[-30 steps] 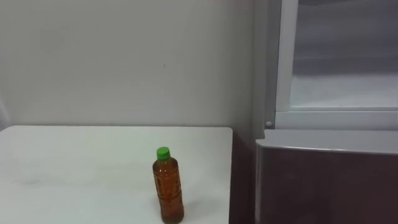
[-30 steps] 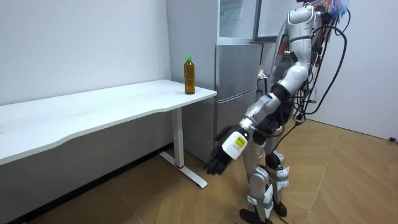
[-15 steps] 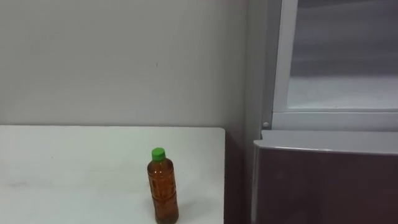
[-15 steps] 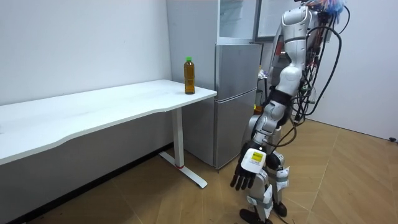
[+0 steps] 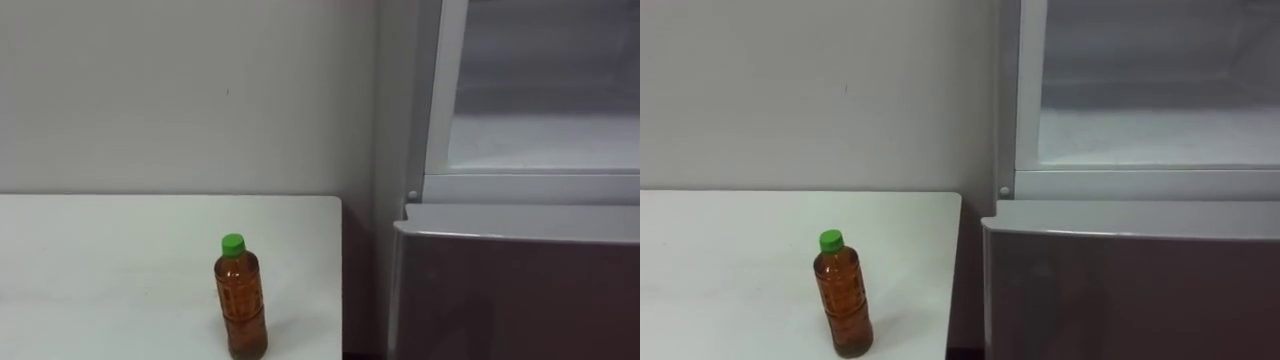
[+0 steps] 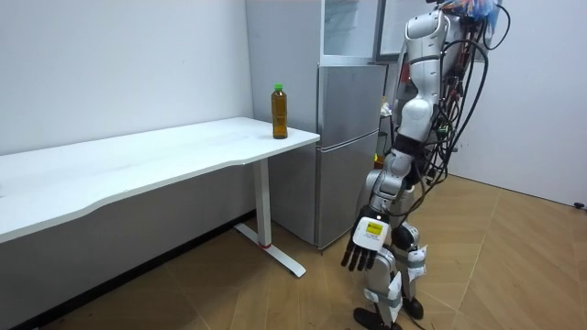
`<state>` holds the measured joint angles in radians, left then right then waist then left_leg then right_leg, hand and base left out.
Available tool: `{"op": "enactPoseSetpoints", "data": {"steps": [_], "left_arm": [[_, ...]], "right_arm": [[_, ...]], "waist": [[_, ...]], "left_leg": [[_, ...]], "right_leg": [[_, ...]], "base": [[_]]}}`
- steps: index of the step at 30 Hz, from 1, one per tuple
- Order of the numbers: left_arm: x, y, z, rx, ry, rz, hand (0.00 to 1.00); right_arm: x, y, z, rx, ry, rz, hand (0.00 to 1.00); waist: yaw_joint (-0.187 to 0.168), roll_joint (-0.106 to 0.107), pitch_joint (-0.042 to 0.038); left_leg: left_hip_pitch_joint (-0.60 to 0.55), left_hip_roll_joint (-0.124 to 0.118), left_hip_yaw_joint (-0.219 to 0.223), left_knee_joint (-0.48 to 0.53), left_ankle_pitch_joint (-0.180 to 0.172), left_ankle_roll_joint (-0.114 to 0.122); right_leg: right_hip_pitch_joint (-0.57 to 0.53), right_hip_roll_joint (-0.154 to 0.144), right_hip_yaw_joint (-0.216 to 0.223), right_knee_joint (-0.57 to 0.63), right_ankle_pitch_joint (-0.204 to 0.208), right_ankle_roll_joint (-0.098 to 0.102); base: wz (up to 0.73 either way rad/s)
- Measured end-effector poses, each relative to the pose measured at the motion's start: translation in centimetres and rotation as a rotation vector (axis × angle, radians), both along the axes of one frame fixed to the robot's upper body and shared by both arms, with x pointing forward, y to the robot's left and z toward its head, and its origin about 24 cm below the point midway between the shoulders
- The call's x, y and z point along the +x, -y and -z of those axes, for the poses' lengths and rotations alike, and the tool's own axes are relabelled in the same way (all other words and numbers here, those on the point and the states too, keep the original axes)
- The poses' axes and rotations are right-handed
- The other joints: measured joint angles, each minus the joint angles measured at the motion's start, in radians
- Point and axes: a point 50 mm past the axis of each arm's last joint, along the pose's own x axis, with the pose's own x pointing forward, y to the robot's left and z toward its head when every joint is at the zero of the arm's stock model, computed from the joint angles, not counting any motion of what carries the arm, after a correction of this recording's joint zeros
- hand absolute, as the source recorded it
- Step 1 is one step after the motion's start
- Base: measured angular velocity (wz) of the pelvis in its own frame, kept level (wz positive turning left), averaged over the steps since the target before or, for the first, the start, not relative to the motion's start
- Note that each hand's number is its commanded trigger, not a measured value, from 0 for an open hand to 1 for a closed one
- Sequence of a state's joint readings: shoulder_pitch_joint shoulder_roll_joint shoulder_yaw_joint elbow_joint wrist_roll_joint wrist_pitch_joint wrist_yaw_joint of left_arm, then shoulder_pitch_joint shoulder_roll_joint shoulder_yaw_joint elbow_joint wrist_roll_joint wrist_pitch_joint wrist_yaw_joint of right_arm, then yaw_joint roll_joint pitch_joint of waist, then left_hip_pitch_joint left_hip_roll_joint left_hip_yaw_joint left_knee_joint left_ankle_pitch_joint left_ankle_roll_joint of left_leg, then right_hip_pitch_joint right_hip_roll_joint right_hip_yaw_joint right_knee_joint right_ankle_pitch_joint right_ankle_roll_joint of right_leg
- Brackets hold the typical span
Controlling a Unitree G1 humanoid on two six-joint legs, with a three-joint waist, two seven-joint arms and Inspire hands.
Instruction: Put the bottle in the upper fridge
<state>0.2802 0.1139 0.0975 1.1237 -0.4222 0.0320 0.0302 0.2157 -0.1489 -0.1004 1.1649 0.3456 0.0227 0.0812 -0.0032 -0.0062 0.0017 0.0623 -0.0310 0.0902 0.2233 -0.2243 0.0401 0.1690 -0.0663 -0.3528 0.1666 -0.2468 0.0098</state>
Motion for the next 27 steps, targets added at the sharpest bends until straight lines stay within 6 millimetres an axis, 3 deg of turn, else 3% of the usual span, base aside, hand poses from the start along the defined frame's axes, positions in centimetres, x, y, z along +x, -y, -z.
{"op": "enactPoseSetpoints", "data": {"steps": [15, 23, 27], "left_arm": [[0.5, -0.4, -0.1, -0.056, 0.045, 0.029, 0.00], [0.6, -0.9, -0.1, -0.075, 0.043, 0.040, 0.00], [1.0, -1.0, -0.2, -0.076, 0.051, 0.050, 0.00]], "right_arm": [[2.3, -0.4, -0.2, 0.001, 0.063, -0.104, 0.00], [4.4, -1.0, -0.6, 0.057, 0.135, -0.197, 0.00], [6.7, -1.7, -1.3, 0.059, 0.213, -0.325, 0.00]], "waist": [[0.004, -0.005, -0.0014], [0.007, -0.016, -0.0029], [0.009, -0.020, -0.0035]], "left_leg": [[-0.006, 0.001, 0.016, 0.000, -0.001, 0.002], [-0.015, 0.001, 0.014, 0.000, -0.001, 0.003], [-0.019, 0.001, 0.013, -0.001, -0.001, 0.003]], "right_leg": [[-0.014, 0.000, 0.024, 0.005, 0.002, 0.001], [-0.023, 0.001, 0.025, 0.007, 0.003, 0.001], [-0.027, 0.000, 0.025, 0.008, 0.003, 0.001]], "base": [[-0.03], [0.00], [0.00]]}}
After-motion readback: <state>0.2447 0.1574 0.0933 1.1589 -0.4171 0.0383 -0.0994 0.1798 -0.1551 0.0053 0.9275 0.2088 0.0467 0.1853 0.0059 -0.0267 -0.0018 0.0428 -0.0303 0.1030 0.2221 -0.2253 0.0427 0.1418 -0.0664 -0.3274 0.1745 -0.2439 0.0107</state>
